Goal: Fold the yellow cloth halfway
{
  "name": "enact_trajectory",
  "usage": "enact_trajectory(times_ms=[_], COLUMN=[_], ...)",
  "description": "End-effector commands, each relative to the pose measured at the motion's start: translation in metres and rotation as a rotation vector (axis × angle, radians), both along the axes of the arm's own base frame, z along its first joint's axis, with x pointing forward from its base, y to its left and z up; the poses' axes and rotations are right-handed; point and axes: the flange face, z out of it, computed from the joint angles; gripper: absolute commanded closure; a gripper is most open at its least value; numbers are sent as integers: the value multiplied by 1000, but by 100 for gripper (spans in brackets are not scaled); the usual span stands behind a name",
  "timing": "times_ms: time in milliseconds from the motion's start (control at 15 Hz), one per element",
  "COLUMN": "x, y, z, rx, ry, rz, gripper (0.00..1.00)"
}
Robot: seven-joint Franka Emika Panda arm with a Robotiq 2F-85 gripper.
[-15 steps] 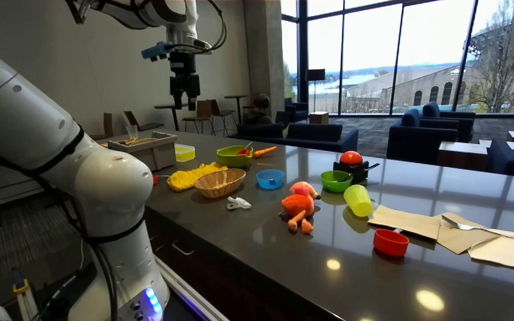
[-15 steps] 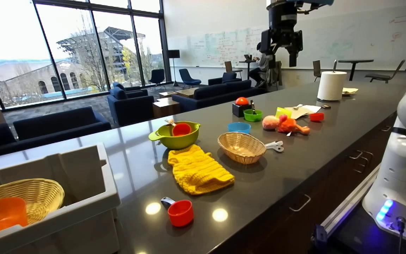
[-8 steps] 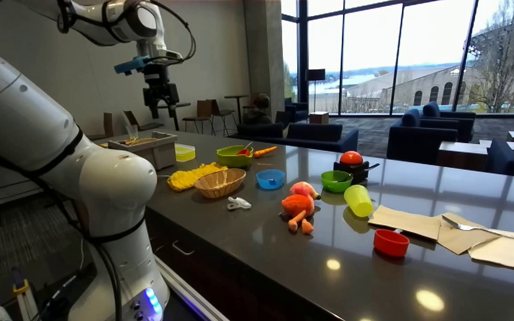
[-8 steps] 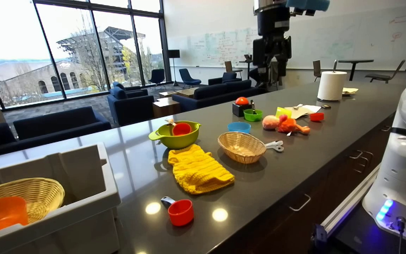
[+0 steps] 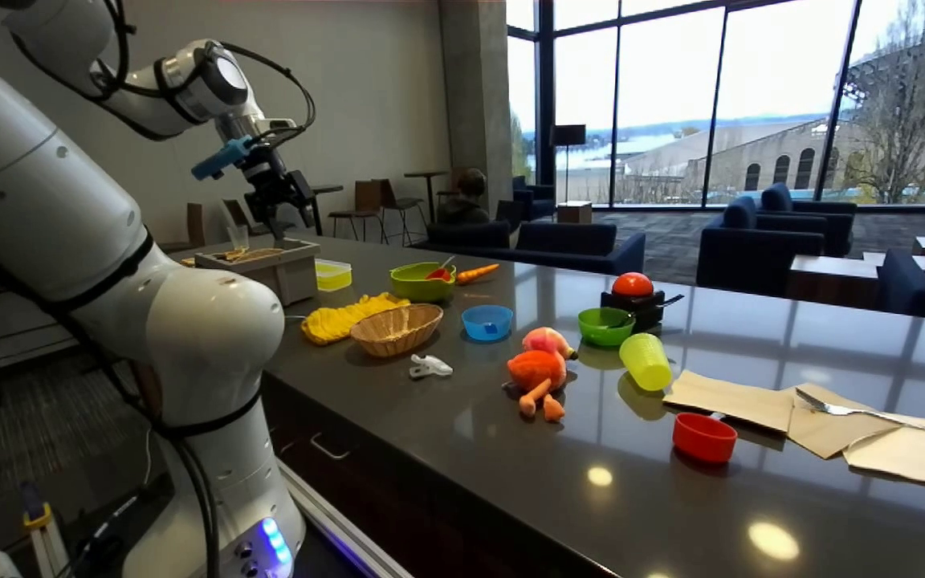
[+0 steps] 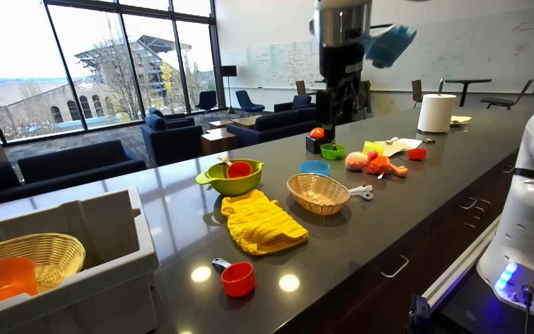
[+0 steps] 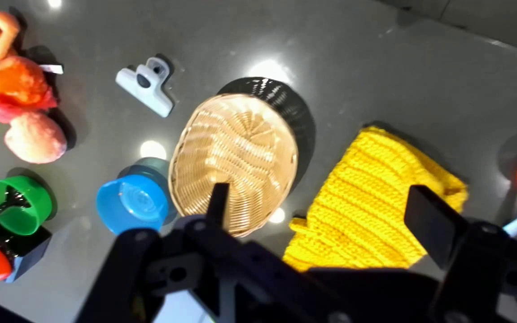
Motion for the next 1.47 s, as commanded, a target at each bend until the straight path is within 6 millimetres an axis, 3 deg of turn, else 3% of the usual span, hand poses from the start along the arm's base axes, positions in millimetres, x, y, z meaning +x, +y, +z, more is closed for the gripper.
enact_trajectory(times_ms=[0,67,267,333,533,667,933,1267,1400], x=[38,41,24,14,-14,-19,8,55,66], y=[-16,-20,-6,4,36,55,73,95,104], z=[-51,-63,-82,-82,-67,-57,-48,-76,-89], rx=[-96,-126,-162,-146,-78,-35,-12,37,65], ry=[-50,-46,40,159,291,375,515,585,628], rz=[-68,-70,3,37,118,176,52,-186,-283], gripper=[0,0,0,0,0,0,0,0,0])
